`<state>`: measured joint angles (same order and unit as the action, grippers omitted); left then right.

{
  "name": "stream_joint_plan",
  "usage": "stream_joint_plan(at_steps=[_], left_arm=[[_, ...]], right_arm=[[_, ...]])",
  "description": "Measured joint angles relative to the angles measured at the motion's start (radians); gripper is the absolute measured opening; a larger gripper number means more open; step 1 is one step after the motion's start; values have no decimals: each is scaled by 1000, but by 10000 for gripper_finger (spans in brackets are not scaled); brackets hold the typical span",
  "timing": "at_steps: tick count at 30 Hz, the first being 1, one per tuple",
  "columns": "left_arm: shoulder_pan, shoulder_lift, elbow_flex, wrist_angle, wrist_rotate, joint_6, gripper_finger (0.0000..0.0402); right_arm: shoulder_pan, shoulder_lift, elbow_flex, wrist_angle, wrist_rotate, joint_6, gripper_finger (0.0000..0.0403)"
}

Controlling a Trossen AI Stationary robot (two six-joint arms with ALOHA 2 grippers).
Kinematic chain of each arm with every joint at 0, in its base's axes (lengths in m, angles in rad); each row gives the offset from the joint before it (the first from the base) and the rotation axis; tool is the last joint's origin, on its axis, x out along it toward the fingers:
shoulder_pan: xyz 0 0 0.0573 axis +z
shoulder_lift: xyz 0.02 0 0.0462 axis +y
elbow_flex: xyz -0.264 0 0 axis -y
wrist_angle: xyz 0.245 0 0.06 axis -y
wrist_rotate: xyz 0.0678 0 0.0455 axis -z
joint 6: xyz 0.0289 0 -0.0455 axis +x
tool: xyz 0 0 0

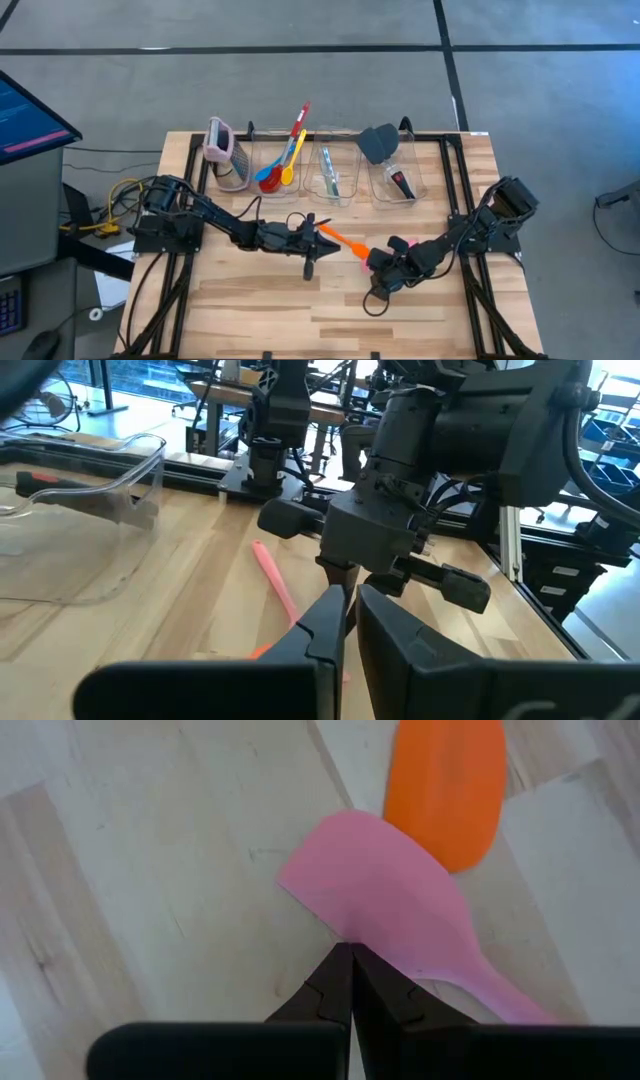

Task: Pick & Place Kitchen Items
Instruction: Put the pink spatula into the right transparent bin

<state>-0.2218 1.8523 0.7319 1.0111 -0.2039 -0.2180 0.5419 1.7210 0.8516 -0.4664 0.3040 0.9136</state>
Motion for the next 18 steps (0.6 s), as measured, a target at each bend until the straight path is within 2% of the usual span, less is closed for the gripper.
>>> stream_joint_plan(at_steps=[9, 12, 18], left_arm=[[7, 29, 0, -4, 17, -46, 17], [29, 42, 0, -4, 86, -101, 17], [115, 76, 2, -5, 304, -293, 3]], right_arm=[[0, 1, -1, 0, 29, 2, 0], [0, 1, -1, 0, 32, 2, 0], [0, 1, -1, 3, 34, -1, 0]])
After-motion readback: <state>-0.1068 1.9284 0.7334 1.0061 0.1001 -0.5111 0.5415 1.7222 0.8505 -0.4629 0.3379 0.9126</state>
